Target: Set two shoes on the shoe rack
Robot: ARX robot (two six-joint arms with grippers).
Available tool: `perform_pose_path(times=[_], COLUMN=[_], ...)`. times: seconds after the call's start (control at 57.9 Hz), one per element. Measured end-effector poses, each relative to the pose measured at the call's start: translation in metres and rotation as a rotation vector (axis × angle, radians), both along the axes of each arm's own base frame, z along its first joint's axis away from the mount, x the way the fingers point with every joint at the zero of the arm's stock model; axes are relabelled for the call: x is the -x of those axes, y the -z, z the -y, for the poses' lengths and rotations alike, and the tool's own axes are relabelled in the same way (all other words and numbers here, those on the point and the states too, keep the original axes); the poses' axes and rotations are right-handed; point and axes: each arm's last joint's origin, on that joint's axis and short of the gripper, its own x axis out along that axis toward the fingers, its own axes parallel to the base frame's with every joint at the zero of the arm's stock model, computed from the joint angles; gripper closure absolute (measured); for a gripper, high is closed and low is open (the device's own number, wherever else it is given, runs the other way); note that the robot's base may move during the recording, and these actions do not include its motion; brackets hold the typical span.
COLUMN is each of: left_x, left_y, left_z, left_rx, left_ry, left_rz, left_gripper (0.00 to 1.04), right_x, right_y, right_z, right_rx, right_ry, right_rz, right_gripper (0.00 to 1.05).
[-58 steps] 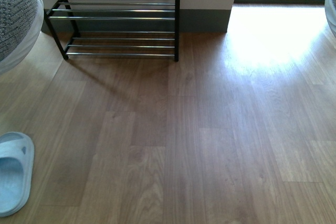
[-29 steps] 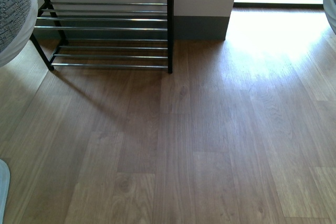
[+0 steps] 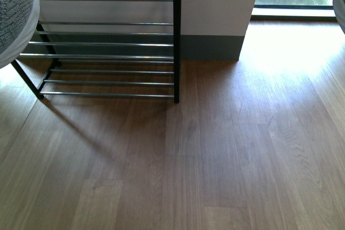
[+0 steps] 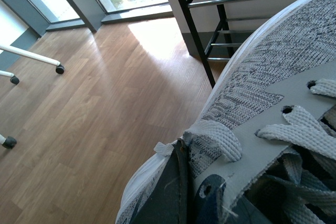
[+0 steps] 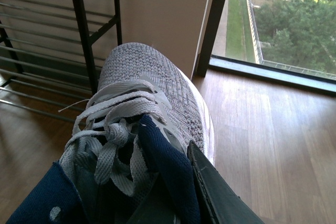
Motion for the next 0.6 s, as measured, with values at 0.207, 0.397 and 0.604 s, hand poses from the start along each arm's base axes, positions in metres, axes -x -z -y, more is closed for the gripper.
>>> perform_pose_path(times=[0.207, 0.397, 0.604], left_x=[0.0, -0.0001, -0.0001], left_y=[0.0001, 0.0002, 0.0002], left_z=[0.0, 0.0004, 0.0002], left_rx=[0.0, 0.002, 0.0], left_ry=[0.0, 0.007, 0.003], left_rz=[0.0, -0.001, -0.001], left_gripper=[1.03, 1.03, 1.03], right_x=[0.0, 0.0, 0.0], right_y=[0.0, 0.0, 0.0], right_z=[0.0, 0.0002, 0.0001], right_rx=[0.0, 0.001, 0.0], right_ry=[0.001, 0.005, 0.002], right_rz=[0.0, 0.0, 0.0], right_gripper=[1.03, 1.03, 1.03])
